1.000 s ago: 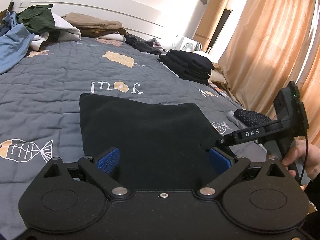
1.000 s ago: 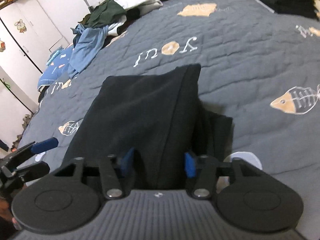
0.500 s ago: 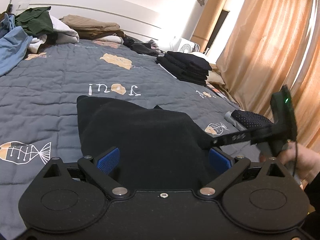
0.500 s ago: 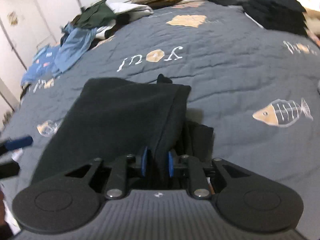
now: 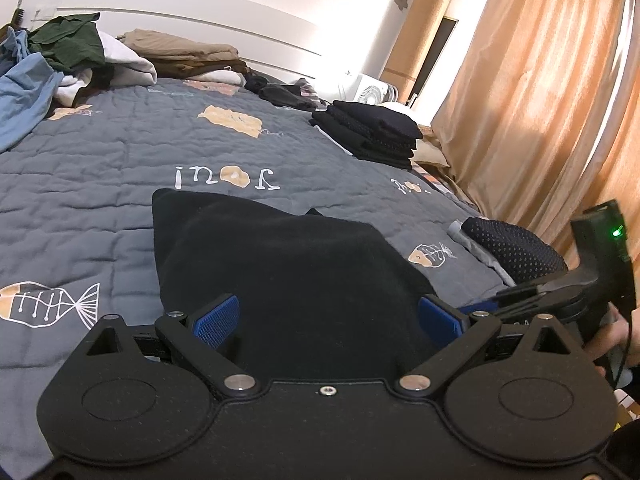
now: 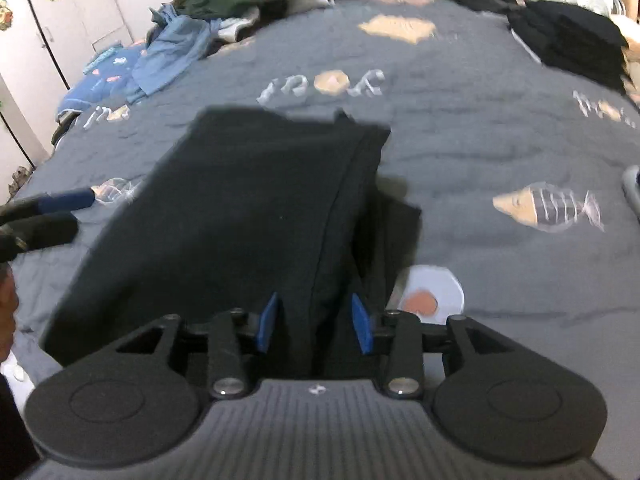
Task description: Fold clothes
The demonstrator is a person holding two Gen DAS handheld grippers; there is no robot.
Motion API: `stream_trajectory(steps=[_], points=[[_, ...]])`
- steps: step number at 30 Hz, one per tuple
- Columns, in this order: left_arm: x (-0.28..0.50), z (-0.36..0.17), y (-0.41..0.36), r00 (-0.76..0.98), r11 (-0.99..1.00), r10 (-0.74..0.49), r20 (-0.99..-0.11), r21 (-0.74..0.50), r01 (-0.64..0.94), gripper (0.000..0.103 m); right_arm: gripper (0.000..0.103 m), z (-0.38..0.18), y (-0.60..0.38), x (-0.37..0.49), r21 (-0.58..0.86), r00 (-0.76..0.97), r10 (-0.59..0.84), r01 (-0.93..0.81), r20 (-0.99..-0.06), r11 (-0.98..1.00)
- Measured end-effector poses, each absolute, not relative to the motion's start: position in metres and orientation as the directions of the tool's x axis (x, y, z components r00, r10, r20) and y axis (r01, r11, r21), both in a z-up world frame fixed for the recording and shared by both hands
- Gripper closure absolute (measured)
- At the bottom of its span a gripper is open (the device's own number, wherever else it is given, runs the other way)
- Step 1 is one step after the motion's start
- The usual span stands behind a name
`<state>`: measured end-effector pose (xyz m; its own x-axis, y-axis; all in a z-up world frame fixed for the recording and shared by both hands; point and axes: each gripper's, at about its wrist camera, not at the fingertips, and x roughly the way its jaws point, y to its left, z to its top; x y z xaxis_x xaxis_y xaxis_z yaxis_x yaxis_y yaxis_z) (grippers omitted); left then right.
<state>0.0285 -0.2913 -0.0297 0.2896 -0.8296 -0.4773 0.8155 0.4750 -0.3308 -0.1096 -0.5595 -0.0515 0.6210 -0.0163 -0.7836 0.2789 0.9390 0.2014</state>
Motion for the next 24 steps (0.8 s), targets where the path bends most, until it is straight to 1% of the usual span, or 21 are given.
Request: stream_trajectory(steps=[3,8,13,16,21,24], points=[[0.029,-0.029,-0.290,0.289,0.473,-0.831,-0.474,-0.331,0.817,0.006,0.064,-0.050,-0.568,-0.114,0.223,0.619,0.001,0.281,-0.786,0.934],[0.033,-0.031,-0.289,0.295,0.481,-0.828,-0.477,-0.335,0.810,0.006,0.064,-0.047,-0.560,-0.122,0.172,0.601,-0.003,0.234,-0.799,0.957],[0.033,-0.030,-0.288,0.299,0.486,-0.826,-0.478,-0.336,0.807,0.006,0.062,-0.046,-0.564,-0.127,0.148,0.587,-0.029,0.251,-0.809,0.957],[0.033,-0.030,-0.289,0.301,0.489,-0.824,-0.481,-0.333,0.807,0.005,0.062,-0.044,-0.568,-0.127,0.199,0.604,-0.011,0.280,-0.797,0.939],[0.031,-0.028,-0.287,0.300,0.487,-0.825,-0.479,-0.332,0.808,0.005,0.062,-0.026,-0.579,-0.137,0.314,0.709,-0.036,0.358,-0.705,0.879],[0.028,-0.027,-0.285,0.293,0.482,-0.828,-0.478,-0.341,0.807,0.005,0.061,-0.013,-0.581,-0.146,0.415,0.780,-0.012,0.346,-0.626,0.842]])
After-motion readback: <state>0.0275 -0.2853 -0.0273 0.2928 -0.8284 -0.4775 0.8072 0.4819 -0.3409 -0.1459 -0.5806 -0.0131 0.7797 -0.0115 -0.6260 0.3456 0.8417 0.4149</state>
